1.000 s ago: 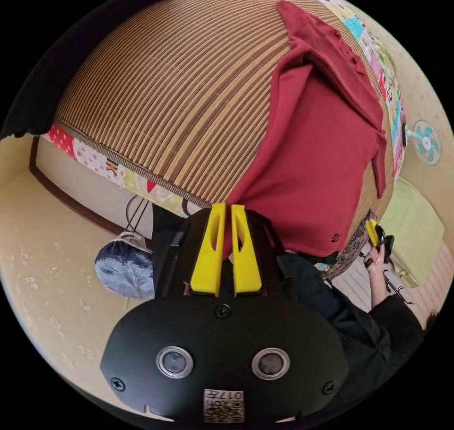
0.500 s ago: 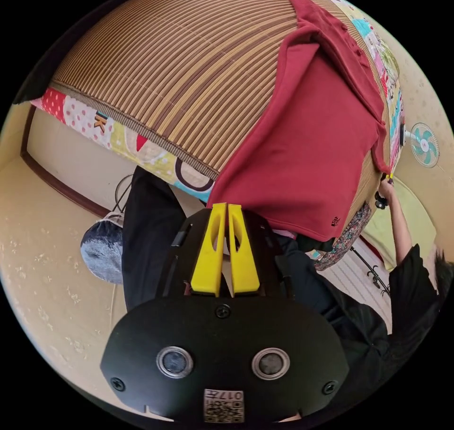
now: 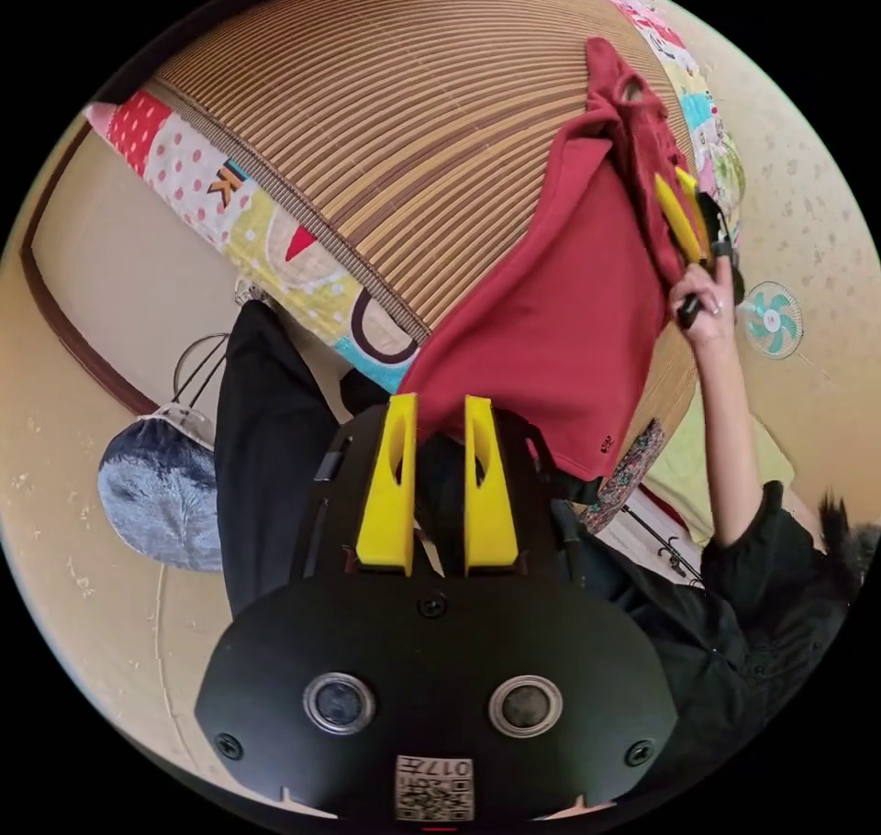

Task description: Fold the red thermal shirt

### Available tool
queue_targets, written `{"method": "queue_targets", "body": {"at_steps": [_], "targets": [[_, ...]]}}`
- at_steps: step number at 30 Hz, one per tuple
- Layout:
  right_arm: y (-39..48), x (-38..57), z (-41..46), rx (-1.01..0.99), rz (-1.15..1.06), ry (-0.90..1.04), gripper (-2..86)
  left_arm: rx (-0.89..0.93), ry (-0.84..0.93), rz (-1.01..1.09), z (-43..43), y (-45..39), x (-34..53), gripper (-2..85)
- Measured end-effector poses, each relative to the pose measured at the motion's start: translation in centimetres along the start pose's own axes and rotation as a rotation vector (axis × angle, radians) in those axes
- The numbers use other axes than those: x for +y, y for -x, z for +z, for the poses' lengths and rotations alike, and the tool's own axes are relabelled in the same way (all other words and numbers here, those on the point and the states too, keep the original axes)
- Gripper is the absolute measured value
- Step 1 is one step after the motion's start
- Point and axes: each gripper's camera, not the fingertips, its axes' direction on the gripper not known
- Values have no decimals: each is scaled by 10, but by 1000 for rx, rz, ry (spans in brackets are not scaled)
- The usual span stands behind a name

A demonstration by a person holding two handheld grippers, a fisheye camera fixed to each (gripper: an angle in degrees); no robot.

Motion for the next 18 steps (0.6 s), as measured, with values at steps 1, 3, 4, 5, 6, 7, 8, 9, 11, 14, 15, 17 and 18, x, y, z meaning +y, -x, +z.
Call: {"method": "queue_targets", "body": {"at_steps": [1, 3, 4, 5, 6, 7, 8, 9, 11, 14, 15, 17, 18], "targets": [[3, 26, -1, 0, -20, -9, 80, 43, -9, 8, -11, 11, -2, 98], [5, 66, -14, 41, -18, 5, 85, 45, -11, 34, -26, 26, -6, 105], [7, 95, -31, 90, -13, 7, 87, 23, -7, 61, -35, 34, -11, 111], [9, 125, -54, 169, 6, -6, 89, 13, 12, 96, -40, 42, -17, 120], [9, 140, -66, 212, 20, -17, 90, 20, 34, 119, -41, 46, -22, 125], [10, 169, -94, 300, 59, -41, 92, 40, 93, 169, -38, 52, -31, 133], [8, 197, -120, 380, 112, -60, 95, 46, 150, 222, -34, 55, -40, 139], [6, 210, -132, 411, 141, -62, 97, 42, 175, 249, -32, 57, -45, 141], [-5, 257, -168, 495, 272, -39, 107, 25, 277, 339, -22, 61, -61, 151], [-17, 296, -181, 475, 359, 2, 117, 99, 381, 380, -10, 71, -82, 155], [-22, 301, -179, 468, 374, 20, 118, 92, 383, 377, -9, 73, -85, 154], [-39, 317, -170, 401, 430, 12, 107, 20, 388, 359, -11, 84, -97, 102], [-41, 319, -168, 378, 433, 2, 99, 10, 389, 351, -14, 88, -99, 86]]}}
